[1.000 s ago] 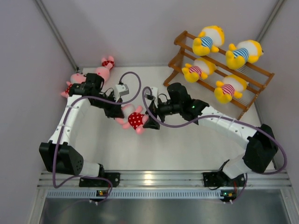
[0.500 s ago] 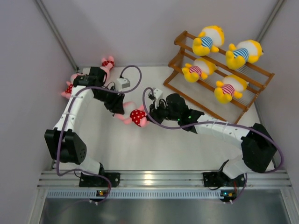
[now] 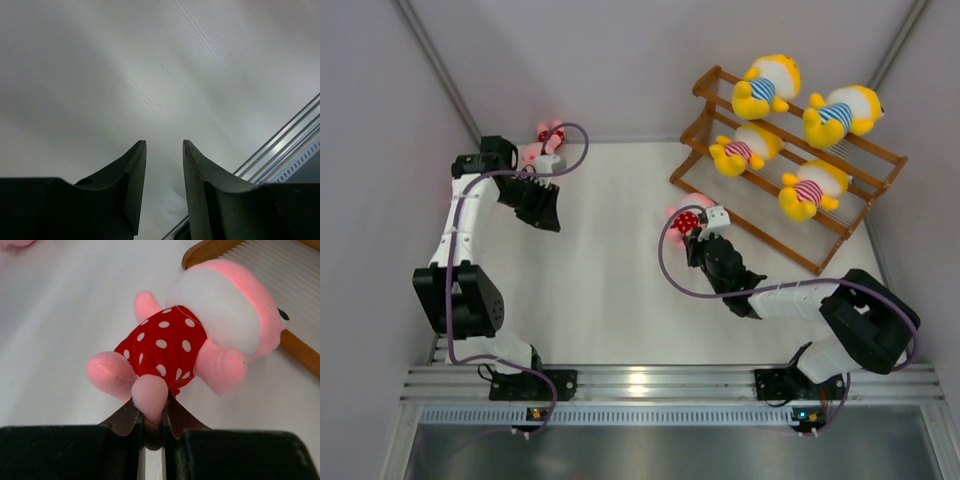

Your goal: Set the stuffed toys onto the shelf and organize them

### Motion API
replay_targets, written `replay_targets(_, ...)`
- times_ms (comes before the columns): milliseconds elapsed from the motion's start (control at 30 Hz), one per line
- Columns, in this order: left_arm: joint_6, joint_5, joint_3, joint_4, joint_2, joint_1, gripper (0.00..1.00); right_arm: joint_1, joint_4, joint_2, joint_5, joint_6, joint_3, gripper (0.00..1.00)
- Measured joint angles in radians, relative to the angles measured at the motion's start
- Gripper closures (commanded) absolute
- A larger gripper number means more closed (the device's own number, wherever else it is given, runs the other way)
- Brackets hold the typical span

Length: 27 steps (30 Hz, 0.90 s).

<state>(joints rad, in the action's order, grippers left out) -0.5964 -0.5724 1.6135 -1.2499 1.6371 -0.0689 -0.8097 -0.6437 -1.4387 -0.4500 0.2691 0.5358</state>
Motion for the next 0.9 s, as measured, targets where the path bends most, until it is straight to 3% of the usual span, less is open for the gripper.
replay_targets(233, -0.008, 0.014, -0.002, 0.0, 0.0, 0.003, 0.59, 0.037, -0.253, -0.092, -0.074, -0.073, -0.039, 1.0)
replay_targets(433, -0.013, 0.018, -0.01, -0.001, 0.0, 0.003, 0.59, 0.092, -0.359, -0.154, -0.075, -0.13, -0.043, 1.0)
replay_targets(667, -0.028, 0.023, -0.011, -0.001, 0.0, 0.003, 0.59, 0.218, -0.339, -0.239, -0.029, -0.139, 0.037, 1.0)
replay_targets(900, -0.035, 0.032, -0.011, -0.001, 0.0, 0.003, 0.59, 0.252, -0.222, -0.282, -0.013, -0.123, 0.183, 1.0)
